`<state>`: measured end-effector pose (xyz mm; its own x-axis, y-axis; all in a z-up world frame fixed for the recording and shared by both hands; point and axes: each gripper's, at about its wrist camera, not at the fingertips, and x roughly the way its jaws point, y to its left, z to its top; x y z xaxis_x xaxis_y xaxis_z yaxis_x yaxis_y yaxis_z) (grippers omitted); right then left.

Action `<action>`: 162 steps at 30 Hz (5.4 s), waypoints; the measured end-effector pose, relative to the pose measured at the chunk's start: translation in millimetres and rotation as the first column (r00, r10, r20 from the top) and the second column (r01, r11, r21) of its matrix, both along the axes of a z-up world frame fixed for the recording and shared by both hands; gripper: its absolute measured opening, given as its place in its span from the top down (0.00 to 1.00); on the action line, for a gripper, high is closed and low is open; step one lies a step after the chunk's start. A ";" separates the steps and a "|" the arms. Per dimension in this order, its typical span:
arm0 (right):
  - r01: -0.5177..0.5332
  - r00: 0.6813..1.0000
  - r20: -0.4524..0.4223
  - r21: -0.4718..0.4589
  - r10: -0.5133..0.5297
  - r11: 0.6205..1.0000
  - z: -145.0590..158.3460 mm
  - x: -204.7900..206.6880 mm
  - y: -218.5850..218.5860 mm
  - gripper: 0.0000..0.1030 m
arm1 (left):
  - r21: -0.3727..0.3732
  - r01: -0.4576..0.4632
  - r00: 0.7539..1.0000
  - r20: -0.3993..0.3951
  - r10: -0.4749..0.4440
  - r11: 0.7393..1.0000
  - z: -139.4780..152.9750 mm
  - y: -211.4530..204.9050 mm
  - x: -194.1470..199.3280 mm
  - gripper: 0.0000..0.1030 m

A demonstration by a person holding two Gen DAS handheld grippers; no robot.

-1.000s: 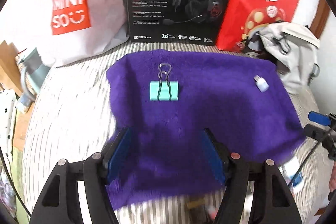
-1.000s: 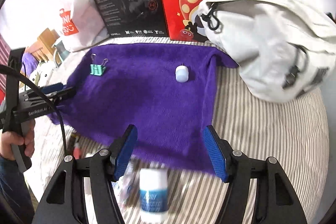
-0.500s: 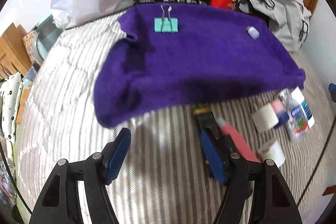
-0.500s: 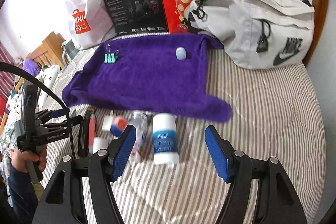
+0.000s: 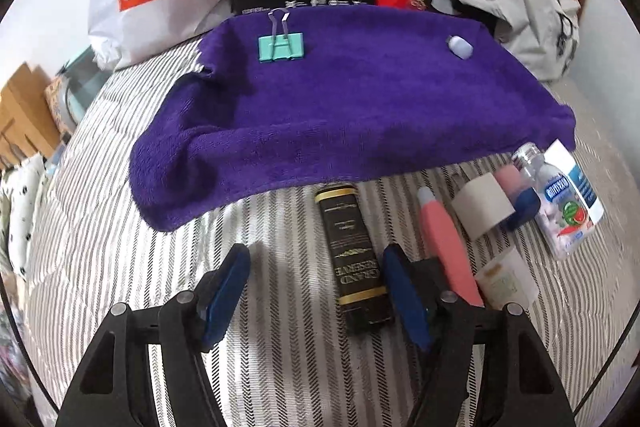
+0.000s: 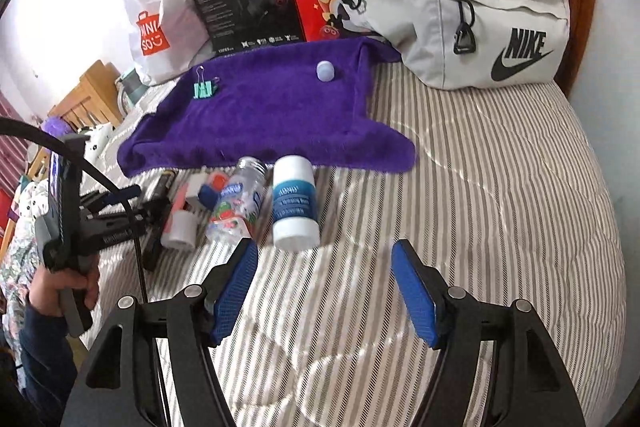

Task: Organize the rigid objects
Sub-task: 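Grasp the black-gold Grand Reserve box with left while right moves toward the balm jar, then grasp the white-blue ADMD balm jar with right while left holds the box, then carry box and balm jar onto the purple towel and open both grippers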

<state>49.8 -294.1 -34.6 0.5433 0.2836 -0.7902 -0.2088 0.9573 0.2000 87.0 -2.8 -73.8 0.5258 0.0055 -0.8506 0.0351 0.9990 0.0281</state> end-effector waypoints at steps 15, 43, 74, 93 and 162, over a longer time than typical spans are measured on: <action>-0.005 0.999 -0.035 0.039 0.007 0.999 -23.5 22.9 4.5 0.32 | -0.006 0.075 0.997 0.016 -0.075 0.997 3.2 -10.5 3.6 0.78; -0.123 0.992 0.004 -0.189 0.127 0.974 -57.8 54.5 46.8 0.65 | -0.041 0.053 0.997 0.060 -0.051 0.998 1.9 1.5 -6.8 0.78; -0.126 0.983 0.121 -0.098 0.137 0.987 -63.9 43.3 36.8 0.55 | -0.045 0.029 0.993 0.119 -0.024 0.999 0.0 1.9 -12.4 0.78; -0.115 0.982 0.131 -0.137 0.133 0.984 -64.0 41.8 41.2 0.65 | -0.032 0.028 0.992 0.120 -0.024 0.999 -0.4 -1.0 -12.3 0.78; -0.178 0.981 0.047 -0.149 0.187 0.973 -47.8 194.9 81.4 0.65 | -0.040 -0.006 0.998 0.065 0.009 0.999 4.6 34.7 146.2 0.78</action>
